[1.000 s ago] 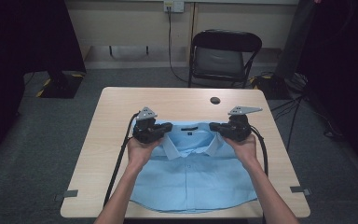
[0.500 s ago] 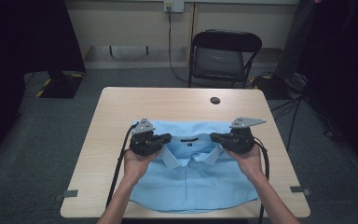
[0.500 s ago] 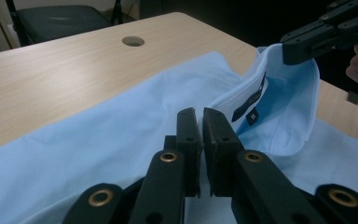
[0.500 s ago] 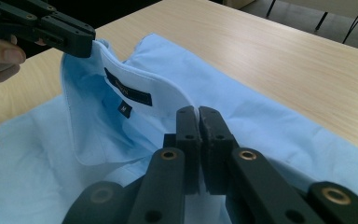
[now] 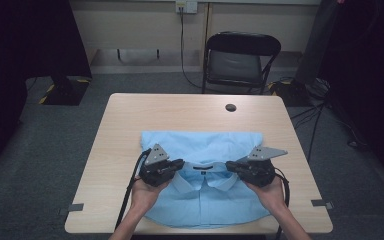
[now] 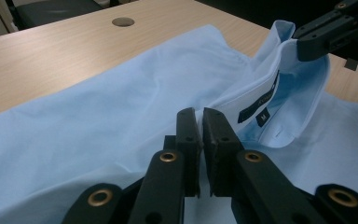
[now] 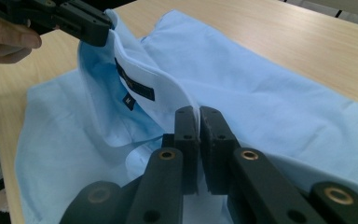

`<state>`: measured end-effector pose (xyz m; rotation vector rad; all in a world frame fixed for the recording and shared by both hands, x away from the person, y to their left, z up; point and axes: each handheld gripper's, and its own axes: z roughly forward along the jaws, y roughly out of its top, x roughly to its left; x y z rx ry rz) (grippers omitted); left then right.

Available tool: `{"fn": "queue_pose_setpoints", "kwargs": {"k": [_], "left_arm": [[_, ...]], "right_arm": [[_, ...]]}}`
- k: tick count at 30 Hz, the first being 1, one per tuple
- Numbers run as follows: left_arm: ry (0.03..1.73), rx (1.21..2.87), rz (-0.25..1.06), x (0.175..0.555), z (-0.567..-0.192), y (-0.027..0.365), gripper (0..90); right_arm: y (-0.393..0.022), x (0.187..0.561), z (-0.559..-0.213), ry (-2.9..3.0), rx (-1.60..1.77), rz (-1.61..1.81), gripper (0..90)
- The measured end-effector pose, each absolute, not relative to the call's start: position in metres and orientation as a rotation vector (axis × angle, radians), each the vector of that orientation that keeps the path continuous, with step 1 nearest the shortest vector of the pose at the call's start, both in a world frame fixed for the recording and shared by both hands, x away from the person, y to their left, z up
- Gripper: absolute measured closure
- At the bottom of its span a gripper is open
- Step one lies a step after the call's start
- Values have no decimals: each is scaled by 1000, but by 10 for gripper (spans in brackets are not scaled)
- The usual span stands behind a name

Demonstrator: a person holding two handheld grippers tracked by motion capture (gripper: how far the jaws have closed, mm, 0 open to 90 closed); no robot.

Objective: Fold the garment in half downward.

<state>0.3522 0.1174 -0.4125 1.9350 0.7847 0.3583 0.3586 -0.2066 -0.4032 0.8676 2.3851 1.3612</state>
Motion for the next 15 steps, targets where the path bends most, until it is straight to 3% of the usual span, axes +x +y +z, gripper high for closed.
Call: {"fn": "queue_pose_setpoints", "kwargs": {"k": [15], "left_arm": [[732,1995,341,314,-433,114,801]], "right_arm": [[-213,324,-428,2445,835,1386,805]]}}
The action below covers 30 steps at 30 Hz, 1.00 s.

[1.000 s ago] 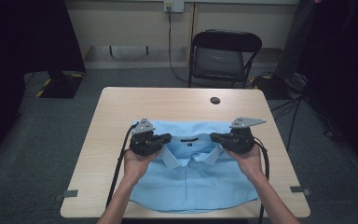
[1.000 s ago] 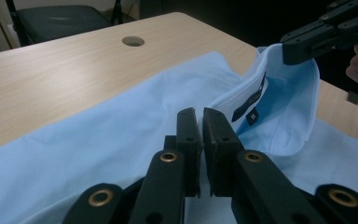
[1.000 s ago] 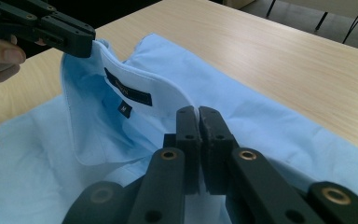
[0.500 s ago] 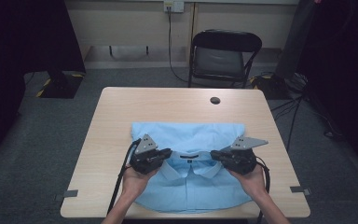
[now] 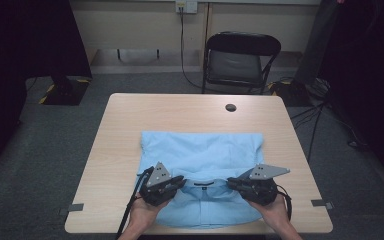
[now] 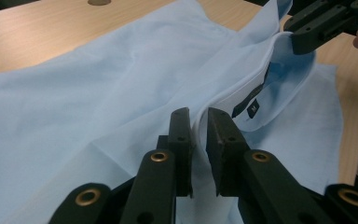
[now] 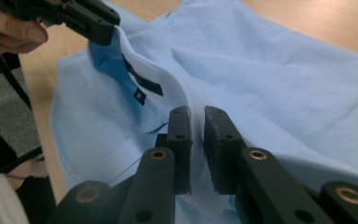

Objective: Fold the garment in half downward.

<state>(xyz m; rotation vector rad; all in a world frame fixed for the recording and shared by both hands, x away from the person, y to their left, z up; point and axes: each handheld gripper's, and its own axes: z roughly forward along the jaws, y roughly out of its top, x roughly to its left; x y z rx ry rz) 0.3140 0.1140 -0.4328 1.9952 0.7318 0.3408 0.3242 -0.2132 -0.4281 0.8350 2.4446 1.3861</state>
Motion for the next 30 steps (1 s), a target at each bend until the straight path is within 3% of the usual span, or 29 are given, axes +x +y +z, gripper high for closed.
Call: {"fn": "queue_pose_setpoints", "kwargs": {"k": [12,15,21,30], "left_arm": [[698,2056,265,287,-453,118,717],[683,2064,231,284,-454,120,650],[667,2031,124,274,-451,123,487],[777,2011,63,292,-466,123,404]], "right_arm": [[-215,303,-451,2556,818,1407,716],[-215,302,-452,2581,831,1428,621],[-220,301,-442,2573,828,1562,540],[-211,315,-462,2678,903,1514,535]]}}
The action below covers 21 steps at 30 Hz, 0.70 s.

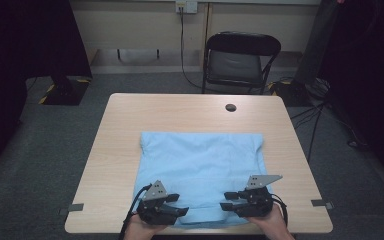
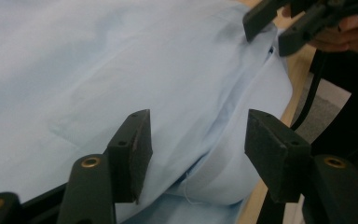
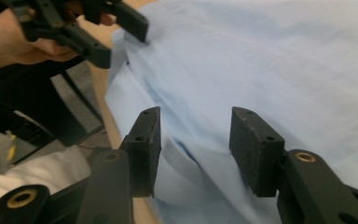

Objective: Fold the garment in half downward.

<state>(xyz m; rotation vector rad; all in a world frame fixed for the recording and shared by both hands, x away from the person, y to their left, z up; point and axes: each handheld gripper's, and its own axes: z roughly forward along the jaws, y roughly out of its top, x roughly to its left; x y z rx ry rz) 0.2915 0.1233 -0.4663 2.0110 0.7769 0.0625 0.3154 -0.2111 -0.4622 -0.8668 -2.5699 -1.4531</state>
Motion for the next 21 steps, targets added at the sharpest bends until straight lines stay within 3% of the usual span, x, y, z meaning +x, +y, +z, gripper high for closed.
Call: {"fn": "queue_pose_setpoints", "kwargs": {"k": [13,17,21], "left_arm": [[791,2062,38,295,-479,117,382],[805,2061,39,297,-479,118,363],[834,2036,72,301,-472,126,333]], "right_arm": [[-199,312,-480,-2629,-791,-1327,666],[-198,313,-486,-2652,-812,-1302,651],[-200,313,-482,-2590,-811,-1341,566]]}}
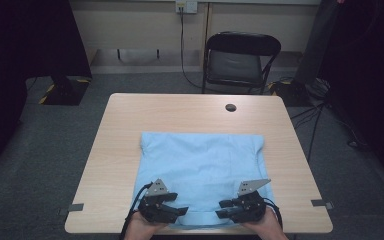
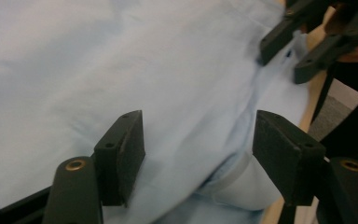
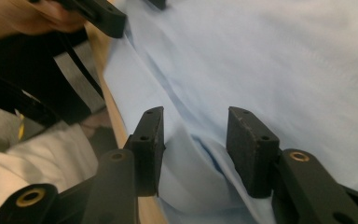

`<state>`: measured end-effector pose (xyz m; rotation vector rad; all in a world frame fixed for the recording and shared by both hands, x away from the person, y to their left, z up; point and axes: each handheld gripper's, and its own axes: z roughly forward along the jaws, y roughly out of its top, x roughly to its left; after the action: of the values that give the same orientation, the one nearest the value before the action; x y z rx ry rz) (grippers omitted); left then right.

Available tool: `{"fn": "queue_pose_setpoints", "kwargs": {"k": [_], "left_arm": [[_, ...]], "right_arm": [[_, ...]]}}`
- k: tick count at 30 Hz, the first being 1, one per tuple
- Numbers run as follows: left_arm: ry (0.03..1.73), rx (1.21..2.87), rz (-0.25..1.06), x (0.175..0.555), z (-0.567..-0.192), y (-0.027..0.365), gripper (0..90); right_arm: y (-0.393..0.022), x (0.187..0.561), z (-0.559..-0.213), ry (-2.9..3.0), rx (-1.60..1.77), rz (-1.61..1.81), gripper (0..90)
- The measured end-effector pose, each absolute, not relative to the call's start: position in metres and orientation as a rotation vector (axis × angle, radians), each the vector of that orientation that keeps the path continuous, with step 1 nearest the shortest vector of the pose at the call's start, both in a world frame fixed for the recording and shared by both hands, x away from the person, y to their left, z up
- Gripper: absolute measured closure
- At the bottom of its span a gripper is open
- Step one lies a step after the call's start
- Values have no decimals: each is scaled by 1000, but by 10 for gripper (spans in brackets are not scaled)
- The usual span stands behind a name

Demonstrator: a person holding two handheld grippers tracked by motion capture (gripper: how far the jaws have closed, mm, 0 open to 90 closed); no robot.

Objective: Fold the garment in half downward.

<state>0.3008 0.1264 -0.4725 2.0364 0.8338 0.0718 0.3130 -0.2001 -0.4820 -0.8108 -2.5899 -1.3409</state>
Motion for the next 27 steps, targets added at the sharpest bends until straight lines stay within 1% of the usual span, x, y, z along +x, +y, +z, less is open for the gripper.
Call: {"fn": "queue_pose_setpoints", "kwargs": {"k": [4,6,8,10,14,17,22,27], "left_arm": [[884,2028,98,308,-471,138,334],[921,2019,115,310,-473,145,331],[969,2011,117,312,-477,152,321],[1003,2011,115,313,-480,157,315],[1043,2029,109,315,-487,160,312],[1039,2037,109,317,-490,159,314],[1025,2031,120,320,-492,159,339],[1026,2033,141,322,-492,155,340]], "right_arm": [[-213,312,-472,-2598,-877,-1480,521],[-223,314,-471,-2600,-983,-1519,490],[-232,317,-474,-2607,-1096,-1520,488],[-239,320,-478,-2603,-1169,-1507,464],[-243,326,-485,-2648,-1258,-1455,459],[-243,331,-491,-2648,-1299,-1396,457],[-243,338,-492,-2660,-1336,-1362,405],[-244,340,-493,-2657,-1343,-1362,406]]}}
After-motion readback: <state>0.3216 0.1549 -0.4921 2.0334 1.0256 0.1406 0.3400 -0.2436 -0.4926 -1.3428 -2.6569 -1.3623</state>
